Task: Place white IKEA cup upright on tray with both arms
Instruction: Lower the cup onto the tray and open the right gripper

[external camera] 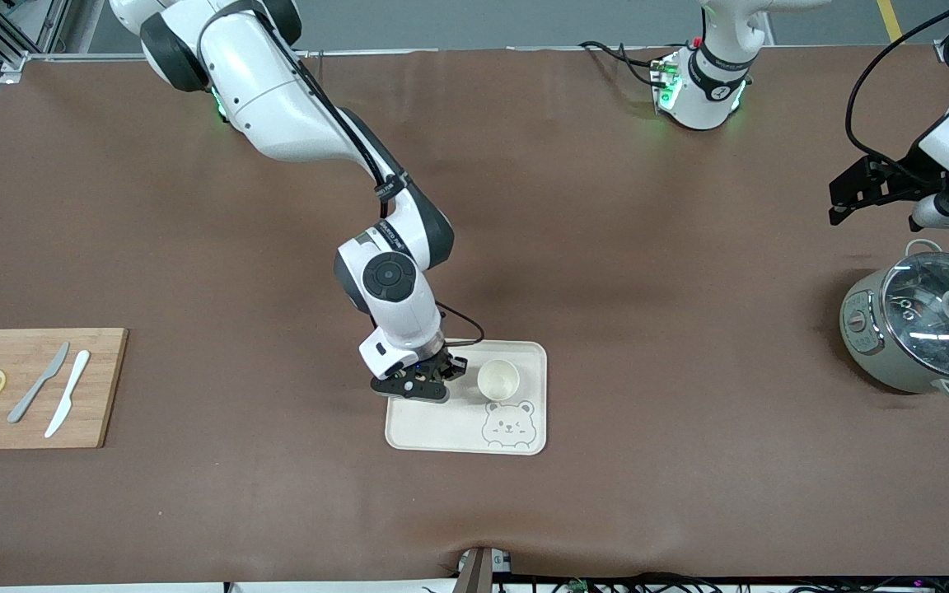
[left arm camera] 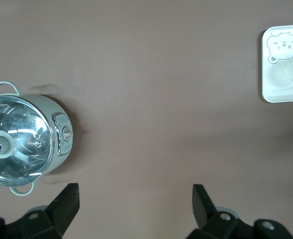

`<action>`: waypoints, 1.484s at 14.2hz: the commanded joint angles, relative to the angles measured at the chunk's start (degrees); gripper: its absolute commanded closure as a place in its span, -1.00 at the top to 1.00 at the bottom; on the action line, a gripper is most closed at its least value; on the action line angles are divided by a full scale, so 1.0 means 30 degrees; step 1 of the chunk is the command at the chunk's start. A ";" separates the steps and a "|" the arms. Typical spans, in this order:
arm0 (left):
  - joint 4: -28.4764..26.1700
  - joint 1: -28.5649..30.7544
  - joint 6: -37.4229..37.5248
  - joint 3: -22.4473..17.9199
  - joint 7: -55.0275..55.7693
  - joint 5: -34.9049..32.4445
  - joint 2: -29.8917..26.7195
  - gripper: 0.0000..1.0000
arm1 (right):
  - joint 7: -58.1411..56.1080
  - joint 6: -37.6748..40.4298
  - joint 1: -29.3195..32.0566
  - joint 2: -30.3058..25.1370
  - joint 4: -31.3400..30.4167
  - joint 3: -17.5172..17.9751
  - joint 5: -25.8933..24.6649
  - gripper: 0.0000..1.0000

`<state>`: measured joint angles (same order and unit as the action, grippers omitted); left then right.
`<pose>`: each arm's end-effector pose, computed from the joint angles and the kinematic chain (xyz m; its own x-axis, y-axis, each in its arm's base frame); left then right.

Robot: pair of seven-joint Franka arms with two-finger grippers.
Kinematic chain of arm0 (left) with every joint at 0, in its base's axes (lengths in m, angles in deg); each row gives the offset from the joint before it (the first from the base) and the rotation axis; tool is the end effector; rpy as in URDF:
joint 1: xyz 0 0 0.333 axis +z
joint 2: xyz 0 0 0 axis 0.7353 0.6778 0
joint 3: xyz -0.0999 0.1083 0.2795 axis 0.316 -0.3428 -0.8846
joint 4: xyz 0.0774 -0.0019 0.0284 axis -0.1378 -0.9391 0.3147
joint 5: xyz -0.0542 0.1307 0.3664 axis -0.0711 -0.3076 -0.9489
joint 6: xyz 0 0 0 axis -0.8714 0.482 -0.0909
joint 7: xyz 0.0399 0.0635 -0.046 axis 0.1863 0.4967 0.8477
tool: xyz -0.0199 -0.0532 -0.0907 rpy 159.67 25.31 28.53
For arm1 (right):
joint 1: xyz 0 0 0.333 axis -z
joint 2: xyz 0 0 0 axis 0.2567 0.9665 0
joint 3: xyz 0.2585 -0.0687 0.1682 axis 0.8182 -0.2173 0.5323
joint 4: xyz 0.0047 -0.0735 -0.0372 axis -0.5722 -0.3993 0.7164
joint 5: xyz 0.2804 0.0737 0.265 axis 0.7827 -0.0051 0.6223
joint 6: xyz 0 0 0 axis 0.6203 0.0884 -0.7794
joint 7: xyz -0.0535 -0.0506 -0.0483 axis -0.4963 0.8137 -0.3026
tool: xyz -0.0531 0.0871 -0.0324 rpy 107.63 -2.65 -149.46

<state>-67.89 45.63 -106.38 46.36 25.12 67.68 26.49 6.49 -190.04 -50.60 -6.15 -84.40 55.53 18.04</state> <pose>0.5494 -0.0525 0.6357 0.9912 -0.1212 0.0533 -0.1202 -0.9925 -0.0227 0.6431 0.4353 0.2418 0.9667 -0.1763 0.1853 -0.1540 -0.9796 -0.1290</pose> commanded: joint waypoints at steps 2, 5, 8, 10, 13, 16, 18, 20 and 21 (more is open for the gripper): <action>0.0498 0.0128 0.0300 0.0162 0.0231 -0.0173 0.0230 1.00 | 0.0521 0.0010 -0.0193 0.0436 0.0700 -0.0208 -0.0357 -0.06; 0.0527 0.0128 0.0300 0.0162 0.0231 -0.0173 0.0406 1.00 | 0.0521 0.0010 -0.0193 0.0407 0.0700 -0.0208 -0.0386 0.70; 0.0527 0.0128 0.0300 0.0162 0.0231 -0.0173 0.0406 1.00 | 0.0521 -0.0049 -0.0164 0.0320 0.0700 -0.0208 -0.0386 1.00; 0.0527 0.0128 0.0300 0.0162 0.0231 -0.0173 0.0406 1.00 | 0.0463 0.0097 -0.0134 0.0116 0.0700 -0.0179 -0.0357 1.00; 0.0527 0.0128 0.0300 0.0162 0.0231 -0.0173 0.0406 1.00 | 0.0434 0.0302 -0.0193 -0.0353 0.0700 -0.0150 -0.0211 1.00; 0.0527 0.0128 0.0300 0.0162 0.0260 -0.0173 0.0406 1.00 | 0.0433 0.1119 -0.0193 -0.0880 0.0700 -0.0062 -0.0064 1.00; 0.0527 0.0128 0.0300 0.0162 0.0260 -0.0173 0.0406 1.00 | 0.0404 0.1997 -0.0164 -0.1464 0.0700 -0.0003 0.0023 1.00; 0.0759 0.0128 0.0329 0.0162 0.0492 0.0030 0.0435 1.00 | 0.0404 0.3488 0.0011 -0.1992 0.0729 0.0026 -0.0005 1.00; 0.0790 0.0157 0.0329 0.0133 0.0552 0.0322 0.0465 1.00 | 0.0375 0.4192 0.0099 -0.2430 0.0758 0.0026 -0.0005 1.00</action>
<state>-67.52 45.64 -106.38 46.36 25.58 67.79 27.13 6.64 -181.26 -50.73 -10.51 -81.49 55.46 18.09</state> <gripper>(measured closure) 0.000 0.000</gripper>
